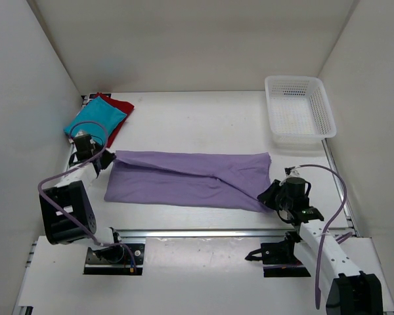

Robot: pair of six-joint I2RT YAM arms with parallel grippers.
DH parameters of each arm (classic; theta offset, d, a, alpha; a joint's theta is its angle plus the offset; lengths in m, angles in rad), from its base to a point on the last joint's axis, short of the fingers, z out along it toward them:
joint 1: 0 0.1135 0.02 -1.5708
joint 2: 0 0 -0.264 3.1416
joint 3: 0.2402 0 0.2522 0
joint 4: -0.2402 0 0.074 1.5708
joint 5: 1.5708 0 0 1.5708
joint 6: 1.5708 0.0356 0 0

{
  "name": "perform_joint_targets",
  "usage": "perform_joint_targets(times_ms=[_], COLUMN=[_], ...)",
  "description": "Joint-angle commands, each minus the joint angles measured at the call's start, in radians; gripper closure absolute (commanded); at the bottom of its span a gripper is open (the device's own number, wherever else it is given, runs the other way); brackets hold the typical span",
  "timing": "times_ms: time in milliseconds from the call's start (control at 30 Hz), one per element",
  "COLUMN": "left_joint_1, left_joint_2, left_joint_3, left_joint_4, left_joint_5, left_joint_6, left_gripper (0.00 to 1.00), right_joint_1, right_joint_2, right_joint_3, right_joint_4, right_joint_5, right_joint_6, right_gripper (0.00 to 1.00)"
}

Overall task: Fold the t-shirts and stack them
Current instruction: Fold the other side of the tshirt into a rectangle

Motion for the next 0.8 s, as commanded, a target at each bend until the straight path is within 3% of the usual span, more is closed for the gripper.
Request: perform_joint_targets(times_ms=[0, 67, 167, 300, 367, 400, 433, 533, 567, 667, 767], left_joint_1=[0.056, 0.078, 0.105, 0.109, 0.072, 0.046, -0.003, -0.182, -0.277, -0.451, -0.555], left_joint_2=[-0.007, -0.047, -0.133, -0.226, -0.243, -0.242, -0.239, -0.239, -0.227, -0.208, -0.216], left_joint_3=[-0.026, -0.05, -0.102, -0.171, -0.176, -0.17, -0.164, -0.147, -0.138, -0.11, -0.138], left_joint_4=[0.009, 0.027, 0.082, 0.127, 0.145, 0.153, 0.159, 0.197, 0.208, 0.2, 0.219], left_joint_5=[0.045, 0.049, 0.045, 0.0, -0.009, -0.011, -0.003, -0.02, -0.027, -0.052, -0.035], left_joint_6=[-0.041, -0.085, -0.147, -0.188, -0.171, -0.164, -0.162, -0.142, -0.131, -0.089, -0.07], left_gripper=[0.86, 0.74, 0.65, 0.66, 0.73, 0.76, 0.76, 0.78, 0.78, 0.79, 0.79], right_joint_1=[-0.03, -0.038, -0.005, 0.065, 0.106, 0.113, 0.131, 0.182, 0.186, 0.2, 0.199], right_joint_2=[-0.044, -0.078, -0.084, -0.061, -0.017, 0.021, 0.078, 0.283, 0.331, 0.59, 0.742], right_joint_3=[0.006, 0.023, 0.063, 0.14, 0.181, 0.189, 0.206, 0.267, 0.313, 0.409, 0.502], right_joint_4=[0.049, 0.036, 0.01, -0.017, 0.002, 0.018, 0.064, 0.218, 0.271, 0.386, 0.433], right_joint_5=[0.006, 0.018, 0.064, 0.17, 0.186, 0.175, 0.154, 0.092, 0.085, -0.018, -0.052], right_joint_6=[0.03, 0.022, 0.001, -0.035, -0.056, -0.062, -0.064, -0.091, -0.108, -0.18, -0.21], right_gripper=[0.9, 0.83, 0.77, 0.73, 0.77, 0.93, 1.0, 0.98, 0.96, 0.73, 0.66])
